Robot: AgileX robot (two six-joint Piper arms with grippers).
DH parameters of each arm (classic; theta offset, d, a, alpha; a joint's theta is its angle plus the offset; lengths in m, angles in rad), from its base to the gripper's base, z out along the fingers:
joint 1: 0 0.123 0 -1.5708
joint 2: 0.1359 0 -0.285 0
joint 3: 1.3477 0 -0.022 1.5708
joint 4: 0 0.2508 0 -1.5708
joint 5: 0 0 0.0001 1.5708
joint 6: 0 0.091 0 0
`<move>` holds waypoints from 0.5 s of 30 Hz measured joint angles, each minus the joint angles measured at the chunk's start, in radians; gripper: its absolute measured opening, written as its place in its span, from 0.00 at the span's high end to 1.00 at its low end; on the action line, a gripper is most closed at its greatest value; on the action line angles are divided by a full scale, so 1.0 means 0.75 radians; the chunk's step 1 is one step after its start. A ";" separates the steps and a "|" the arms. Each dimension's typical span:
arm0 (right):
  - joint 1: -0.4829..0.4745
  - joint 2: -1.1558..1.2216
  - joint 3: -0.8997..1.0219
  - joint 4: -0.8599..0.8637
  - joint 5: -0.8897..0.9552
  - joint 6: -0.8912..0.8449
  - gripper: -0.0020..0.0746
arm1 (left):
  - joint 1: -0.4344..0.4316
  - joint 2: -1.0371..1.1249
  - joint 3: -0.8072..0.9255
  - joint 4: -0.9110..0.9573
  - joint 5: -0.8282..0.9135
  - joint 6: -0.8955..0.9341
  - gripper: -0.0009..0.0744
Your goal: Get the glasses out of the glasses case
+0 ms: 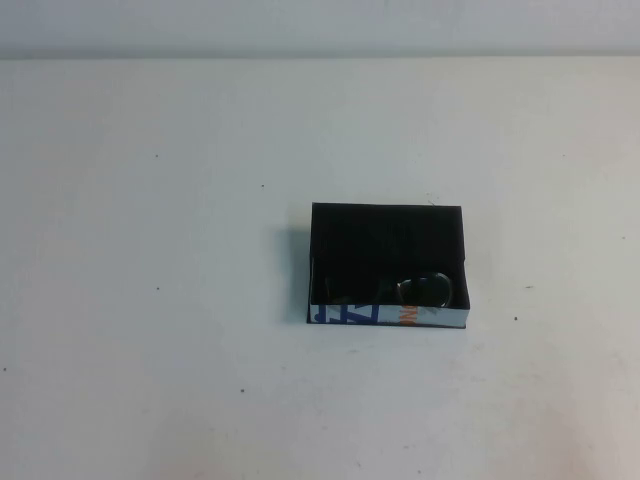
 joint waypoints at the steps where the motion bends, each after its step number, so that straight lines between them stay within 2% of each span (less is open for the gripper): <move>1: 0.000 0.000 0.000 0.000 0.000 0.000 1.00 | 0.000 0.000 0.000 0.000 0.000 0.000 0.99; 15: 0.000 0.000 0.000 0.010 0.000 0.000 1.00 | 0.000 0.000 0.000 0.000 0.000 0.000 0.99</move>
